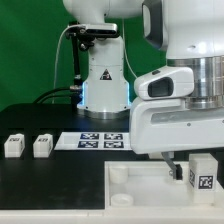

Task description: Assemble one leg

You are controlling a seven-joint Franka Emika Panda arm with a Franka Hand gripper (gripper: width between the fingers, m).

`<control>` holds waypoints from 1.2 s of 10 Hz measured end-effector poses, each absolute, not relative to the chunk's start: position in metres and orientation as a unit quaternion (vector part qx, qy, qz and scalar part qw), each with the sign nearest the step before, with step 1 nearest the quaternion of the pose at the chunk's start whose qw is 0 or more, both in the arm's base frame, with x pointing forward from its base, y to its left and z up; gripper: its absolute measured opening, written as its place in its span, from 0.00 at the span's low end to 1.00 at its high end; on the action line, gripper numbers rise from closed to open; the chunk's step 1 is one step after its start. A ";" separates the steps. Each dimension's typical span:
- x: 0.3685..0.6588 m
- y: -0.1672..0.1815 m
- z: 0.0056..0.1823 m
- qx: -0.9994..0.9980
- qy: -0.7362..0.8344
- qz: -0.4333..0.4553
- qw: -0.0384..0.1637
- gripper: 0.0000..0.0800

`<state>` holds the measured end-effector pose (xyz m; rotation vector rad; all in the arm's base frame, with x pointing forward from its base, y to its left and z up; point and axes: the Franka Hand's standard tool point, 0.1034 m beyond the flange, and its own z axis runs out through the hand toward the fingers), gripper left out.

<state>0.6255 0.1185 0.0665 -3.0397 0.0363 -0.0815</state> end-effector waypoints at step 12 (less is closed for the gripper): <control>0.624 0.120 0.062 -0.792 0.603 0.033 0.092 0.37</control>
Offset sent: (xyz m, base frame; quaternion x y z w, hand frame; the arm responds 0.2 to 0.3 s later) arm 0.0000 0.0000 0.0000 0.0000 0.0000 0.1790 0.9838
